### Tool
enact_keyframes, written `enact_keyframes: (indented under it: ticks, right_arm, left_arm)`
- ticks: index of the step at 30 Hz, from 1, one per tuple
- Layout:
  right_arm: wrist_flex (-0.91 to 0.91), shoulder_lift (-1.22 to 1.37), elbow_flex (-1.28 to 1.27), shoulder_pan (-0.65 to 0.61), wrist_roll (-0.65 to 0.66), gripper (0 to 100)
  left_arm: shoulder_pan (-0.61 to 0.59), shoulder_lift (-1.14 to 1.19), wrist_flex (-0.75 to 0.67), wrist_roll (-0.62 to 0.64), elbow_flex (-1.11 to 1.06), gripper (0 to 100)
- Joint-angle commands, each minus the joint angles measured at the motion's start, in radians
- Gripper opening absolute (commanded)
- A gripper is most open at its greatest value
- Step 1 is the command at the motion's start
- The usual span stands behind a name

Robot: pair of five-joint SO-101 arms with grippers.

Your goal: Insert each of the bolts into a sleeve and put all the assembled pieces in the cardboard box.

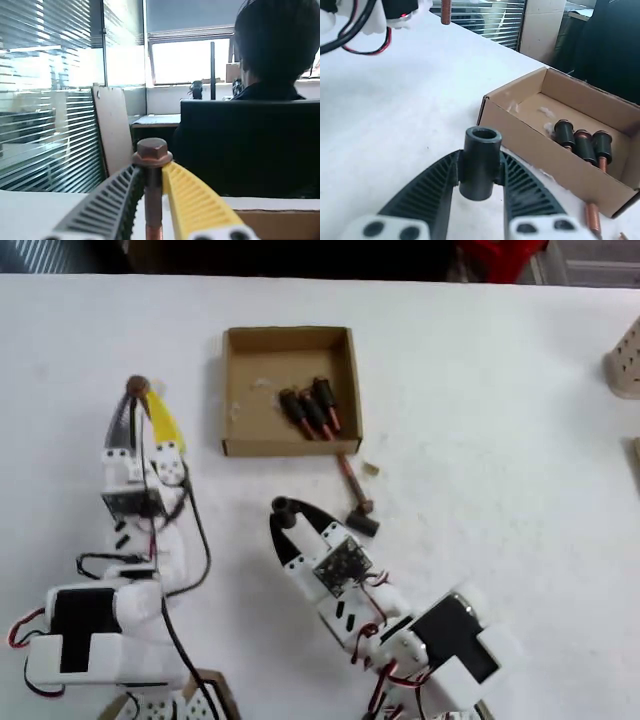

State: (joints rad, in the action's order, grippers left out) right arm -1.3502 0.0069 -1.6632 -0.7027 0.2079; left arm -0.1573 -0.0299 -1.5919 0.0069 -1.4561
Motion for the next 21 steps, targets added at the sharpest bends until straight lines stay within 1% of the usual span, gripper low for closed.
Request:
enact_keyframes:
  ticks: [1, 9, 14, 16, 21]
  right_arm:
    - [0.004, -0.004, 0.028, 0.012, 0.009, 1.7]
    - [0.005, -0.002, 0.034, 0.012, 0.009, 1.7]
    - [0.061, -0.002, 0.06, 0.012, 0.009, 1.7]
    - [0.067, -0.002, 0.064, 0.012, 0.009, 1.7]
    - [0.067, -0.002, 0.064, 0.012, 0.009, 1.7]
  left_arm:
    - [0.081, -0.059, -0.097, -0.008, -0.058, 2]
    - [0.099, -0.087, -0.097, 0.0, -0.087, 2]
    - [0.213, -0.263, -0.083, 0.0, -0.226, 2]
    - [0.228, -0.34, 0.009, 0.02, -0.215, 2]
    - [0.232, -0.532, 0.316, 0.152, -0.203, 2]
